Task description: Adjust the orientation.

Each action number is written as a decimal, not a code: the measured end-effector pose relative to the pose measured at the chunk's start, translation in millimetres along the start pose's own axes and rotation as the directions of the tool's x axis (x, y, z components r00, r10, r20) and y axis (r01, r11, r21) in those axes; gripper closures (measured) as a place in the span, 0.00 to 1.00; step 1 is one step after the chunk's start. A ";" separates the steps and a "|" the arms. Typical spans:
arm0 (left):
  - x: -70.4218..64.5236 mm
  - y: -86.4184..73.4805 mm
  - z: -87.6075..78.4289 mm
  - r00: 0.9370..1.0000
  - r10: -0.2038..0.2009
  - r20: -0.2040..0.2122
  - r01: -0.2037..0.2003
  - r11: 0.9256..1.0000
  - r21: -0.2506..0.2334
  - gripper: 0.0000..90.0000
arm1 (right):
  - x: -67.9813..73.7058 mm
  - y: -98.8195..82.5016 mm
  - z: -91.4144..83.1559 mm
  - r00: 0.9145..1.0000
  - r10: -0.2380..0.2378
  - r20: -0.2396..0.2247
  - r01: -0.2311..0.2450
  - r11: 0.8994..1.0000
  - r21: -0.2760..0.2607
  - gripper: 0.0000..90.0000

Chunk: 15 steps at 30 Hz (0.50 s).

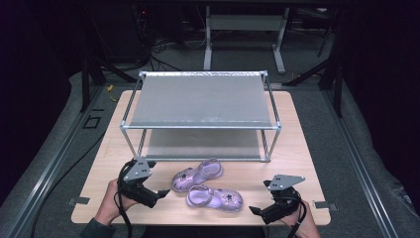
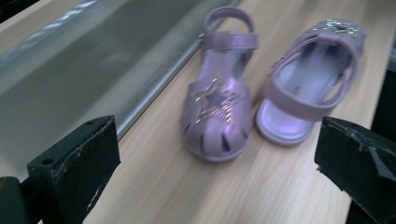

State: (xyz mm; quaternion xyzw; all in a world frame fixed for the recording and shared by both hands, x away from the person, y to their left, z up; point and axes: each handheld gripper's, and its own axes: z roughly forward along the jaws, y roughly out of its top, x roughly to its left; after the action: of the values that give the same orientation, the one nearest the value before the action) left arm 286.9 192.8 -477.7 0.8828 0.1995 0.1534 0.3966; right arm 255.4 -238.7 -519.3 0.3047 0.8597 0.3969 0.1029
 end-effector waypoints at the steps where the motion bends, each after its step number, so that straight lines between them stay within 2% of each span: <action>1: -2.3 4.5 3.6 1.000 0.025 0.014 -0.025 1.000 0.007 0.00 | -0.9 -3.3 -2.9 1.000 0.017 -0.001 -0.017 1.000 -0.017 0.00; 2: -4.6 8.9 7.3 0.999 0.043 0.027 -0.044 0.999 0.013 0.00 | -2.6 -6.1 -5.3 0.999 0.031 -0.010 -0.032 0.999 -0.032 0.00; 3: -6.7 13.2 11.3 0.997 0.066 0.044 -0.067 0.997 0.024 0.00 | -3.0 -7.8 -8.9 0.999 0.042 0.028 -0.041 0.999 -0.015 0.00; 4: -9.1 17.1 15.5 0.994 0.087 0.061 -0.089 0.996 0.030 0.00 | -4.1 -9.8 -11.9 0.998 0.044 0.042 -0.044 0.999 -0.010 0.00; 5: -11.3 20.7 20.1 0.992 0.100 0.077 -0.103 0.994 0.034 0.00 | -5.6 -11.8 -13.5 0.998 0.053 0.028 -0.053 0.998 -0.023 0.00; 6: -13.4 23.8 25.0 0.989 0.115 0.095 -0.118 0.992 0.036 0.00 | -6.1 -13.5 -14.4 0.997 0.067 0.047 -0.065 0.997 -0.033 0.00; 10: -21.6 32.9 45.1 0.973 0.159 0.169 -0.171 0.983 0.059 0.00 | -8.2 -19.6 -18.3 0.995 0.089 0.055 -0.087 0.995 -0.043 0.00; 15: -32.4 39.5 66.2 0.952 0.193 0.237 -0.218 0.973 0.081 0.00 | -8.8 -25.0 -18.7 0.993 0.106 0.059 -0.103 0.994 -0.048 0.00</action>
State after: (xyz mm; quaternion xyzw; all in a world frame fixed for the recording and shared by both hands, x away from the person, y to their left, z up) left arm 296.1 111.2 -493.4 0.9304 0.0676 0.0809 0.3511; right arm 243.5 -268.1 -526.1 0.3587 0.8298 0.4116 0.1152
